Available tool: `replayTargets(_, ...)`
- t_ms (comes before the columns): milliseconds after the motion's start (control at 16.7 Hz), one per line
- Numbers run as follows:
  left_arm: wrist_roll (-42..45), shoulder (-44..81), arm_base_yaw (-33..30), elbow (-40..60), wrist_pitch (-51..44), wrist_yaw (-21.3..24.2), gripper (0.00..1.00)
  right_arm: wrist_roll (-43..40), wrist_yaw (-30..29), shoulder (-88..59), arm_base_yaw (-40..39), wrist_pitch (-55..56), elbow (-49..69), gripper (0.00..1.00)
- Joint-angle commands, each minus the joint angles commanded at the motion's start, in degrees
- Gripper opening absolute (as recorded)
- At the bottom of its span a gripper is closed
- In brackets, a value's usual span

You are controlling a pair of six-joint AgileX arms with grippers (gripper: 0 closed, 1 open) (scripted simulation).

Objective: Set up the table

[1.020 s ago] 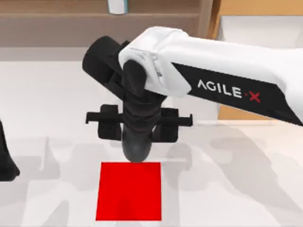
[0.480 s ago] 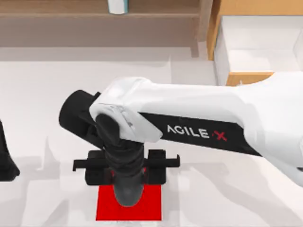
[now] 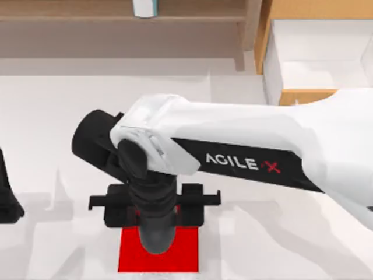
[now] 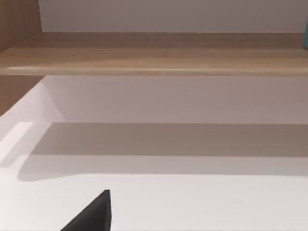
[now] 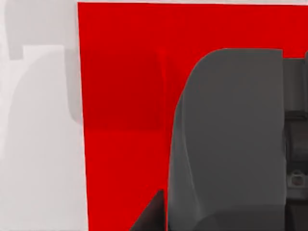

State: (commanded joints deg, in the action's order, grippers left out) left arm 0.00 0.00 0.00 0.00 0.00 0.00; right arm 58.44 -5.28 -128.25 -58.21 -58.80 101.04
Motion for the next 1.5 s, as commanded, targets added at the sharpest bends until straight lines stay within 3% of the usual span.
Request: replayTargets(1500,0.0,0.0,0.0,0.0,0.0,0.0,1.00,-0.1,0.0,-0.6,-0.1,1.7,-0.9,0.00)
